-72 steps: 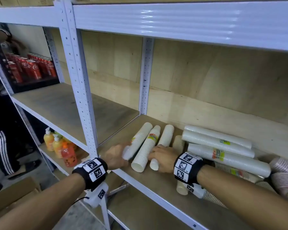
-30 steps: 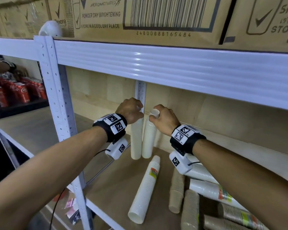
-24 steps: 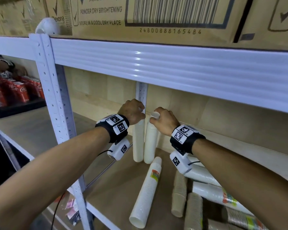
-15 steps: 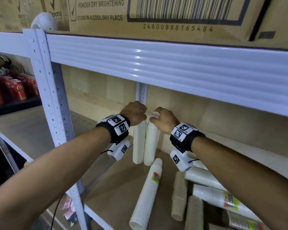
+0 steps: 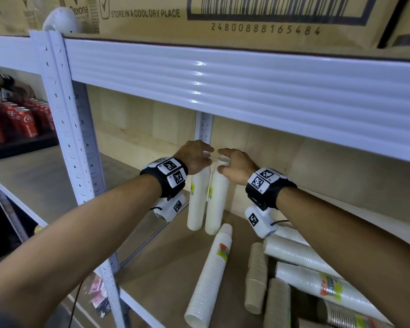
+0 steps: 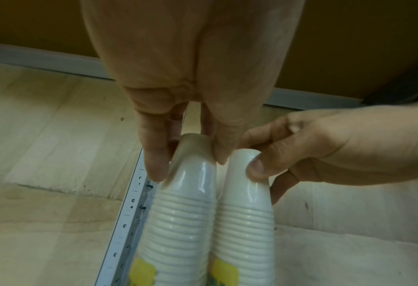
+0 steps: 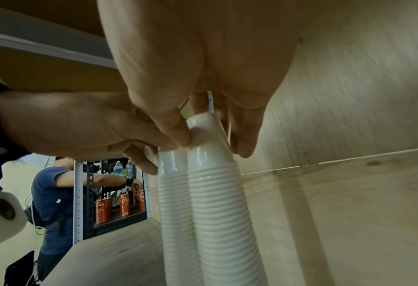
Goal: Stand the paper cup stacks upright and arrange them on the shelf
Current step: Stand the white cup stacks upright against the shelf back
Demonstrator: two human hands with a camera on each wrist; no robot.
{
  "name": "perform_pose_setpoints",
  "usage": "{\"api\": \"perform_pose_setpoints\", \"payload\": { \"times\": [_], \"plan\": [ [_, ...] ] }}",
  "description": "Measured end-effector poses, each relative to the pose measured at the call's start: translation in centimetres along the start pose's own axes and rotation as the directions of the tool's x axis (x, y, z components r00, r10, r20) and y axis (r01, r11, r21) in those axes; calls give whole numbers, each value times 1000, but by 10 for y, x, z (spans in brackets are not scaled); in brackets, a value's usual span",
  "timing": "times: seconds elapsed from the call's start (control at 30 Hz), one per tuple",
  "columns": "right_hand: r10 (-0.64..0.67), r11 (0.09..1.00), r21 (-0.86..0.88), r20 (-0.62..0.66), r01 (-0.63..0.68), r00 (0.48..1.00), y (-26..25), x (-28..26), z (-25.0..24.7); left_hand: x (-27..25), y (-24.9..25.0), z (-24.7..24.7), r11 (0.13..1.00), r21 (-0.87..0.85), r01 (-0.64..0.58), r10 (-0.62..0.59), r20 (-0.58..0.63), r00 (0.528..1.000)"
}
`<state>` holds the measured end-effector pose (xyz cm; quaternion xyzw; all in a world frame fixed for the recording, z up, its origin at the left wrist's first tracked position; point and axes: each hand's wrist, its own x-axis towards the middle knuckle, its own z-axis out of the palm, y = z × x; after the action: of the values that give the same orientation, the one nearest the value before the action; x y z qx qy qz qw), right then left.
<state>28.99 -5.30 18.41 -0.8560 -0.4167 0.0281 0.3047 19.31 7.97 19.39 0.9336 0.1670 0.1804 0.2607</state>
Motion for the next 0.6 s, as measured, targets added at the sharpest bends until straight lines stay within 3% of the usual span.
{"api": "perform_pose_setpoints", "payload": {
  "times": [0.17,0.37,0.6],
  "plan": [
    [39,999,-21,-83,-41,996,0,3,5,3,-1,0,1000,15,13,-14,65,998],
    [28,999,-16,-19,-29,999,-2,4,3,5,-5,-2,999,36,-4,5,-35,999],
    [53,998,-21,-85,-55,995,-2,7,5,4,-2,-2,999,38,30,-32,39,999]
  ]
}}
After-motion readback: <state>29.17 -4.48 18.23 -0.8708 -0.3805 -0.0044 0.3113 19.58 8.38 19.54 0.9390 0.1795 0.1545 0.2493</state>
